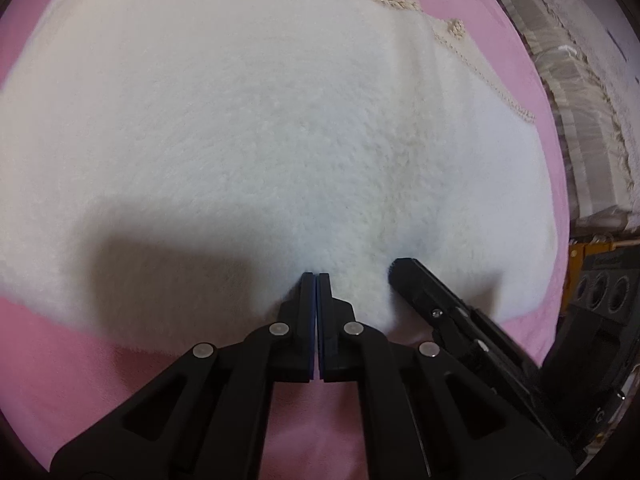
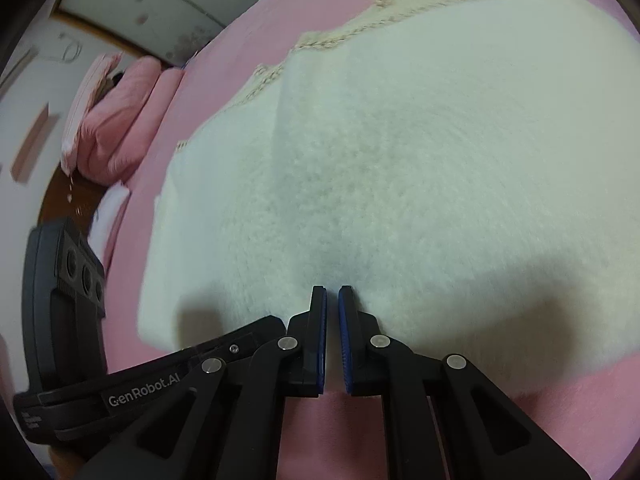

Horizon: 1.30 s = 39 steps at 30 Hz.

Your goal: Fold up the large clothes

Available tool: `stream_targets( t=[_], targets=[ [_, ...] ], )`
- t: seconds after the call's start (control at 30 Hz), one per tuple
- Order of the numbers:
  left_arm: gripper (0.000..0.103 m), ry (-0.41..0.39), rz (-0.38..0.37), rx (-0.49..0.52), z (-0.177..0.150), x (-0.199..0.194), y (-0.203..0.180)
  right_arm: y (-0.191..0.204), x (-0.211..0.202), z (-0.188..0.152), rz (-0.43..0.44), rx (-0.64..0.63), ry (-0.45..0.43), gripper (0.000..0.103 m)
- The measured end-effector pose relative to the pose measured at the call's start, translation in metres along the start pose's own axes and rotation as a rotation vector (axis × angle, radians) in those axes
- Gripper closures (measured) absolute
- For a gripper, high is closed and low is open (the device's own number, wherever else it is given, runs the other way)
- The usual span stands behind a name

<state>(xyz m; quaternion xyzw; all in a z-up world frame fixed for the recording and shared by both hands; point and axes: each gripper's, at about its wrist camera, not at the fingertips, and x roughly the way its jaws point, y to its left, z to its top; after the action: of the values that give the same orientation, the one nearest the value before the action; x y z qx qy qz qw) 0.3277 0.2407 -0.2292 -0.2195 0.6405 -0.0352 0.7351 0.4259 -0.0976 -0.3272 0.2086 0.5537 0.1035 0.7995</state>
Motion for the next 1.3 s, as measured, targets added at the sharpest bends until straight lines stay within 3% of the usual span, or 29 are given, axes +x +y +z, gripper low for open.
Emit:
stream_targets(
  t=[0.13, 0.2, 0.33, 0.5, 0.53, 0.6, 0.7, 0.77, 0.83, 0.93, 1.07, 1.3],
  targets=[
    [0.102, 0.001, -0.025, -0.011, 0.0, -0.013, 0.017, -0.015, -0.01, 0.004, 0.015, -0.043, 0.003, 0.103],
    [0.103, 0.001, -0.012, -0.059, 0.001, -0.02, 0.037, -0.031, -0.028, 0.0, -0.062, -0.061, -0.019, 0.103],
    [0.103, -0.04, 0.031, -0.159, 0.006, -0.041, 0.088, -0.089, -0.062, 0.0, -0.073, 0.027, -0.012, 0.103],
    [0.102, -0.094, 0.119, -0.182, 0.013, -0.054, 0.125, -0.154, -0.102, 0.003, -0.352, 0.062, -0.071, 0.103],
    [0.102, -0.096, 0.121, -0.189, 0.014, -0.052, 0.126, -0.166, -0.107, 0.004, -0.396, 0.085, -0.086, 0.103],
    [0.102, -0.092, 0.155, -0.207, 0.016, -0.049, 0.118, -0.18, -0.11, 0.006, -0.383, 0.141, -0.094, 0.103],
    [0.103, -0.112, 0.246, -0.101, 0.019, -0.051, 0.078, -0.155, -0.108, 0.01, -0.454, 0.088, -0.133, 0.103],
    [0.103, -0.126, 0.138, -0.007, 0.017, -0.055, 0.041, -0.124, -0.104, 0.013, -0.336, 0.025, -0.187, 0.103],
    [0.103, -0.087, 0.004, 0.081, 0.015, -0.046, 0.004, -0.095, -0.092, 0.012, -0.134, -0.004, -0.181, 0.103],
    [0.103, -0.059, -0.05, 0.181, 0.019, -0.023, -0.036, -0.066, -0.051, 0.011, 0.066, 0.007, -0.083, 0.103],
    [0.103, -0.056, -0.103, 0.21, 0.042, 0.003, -0.059, -0.056, -0.012, 0.022, 0.124, 0.037, -0.065, 0.103],
    [0.103, -0.143, -0.1, 0.194, 0.115, 0.036, -0.074, -0.054, 0.045, 0.092, 0.18, 0.125, -0.093, 0.103]
  ],
)
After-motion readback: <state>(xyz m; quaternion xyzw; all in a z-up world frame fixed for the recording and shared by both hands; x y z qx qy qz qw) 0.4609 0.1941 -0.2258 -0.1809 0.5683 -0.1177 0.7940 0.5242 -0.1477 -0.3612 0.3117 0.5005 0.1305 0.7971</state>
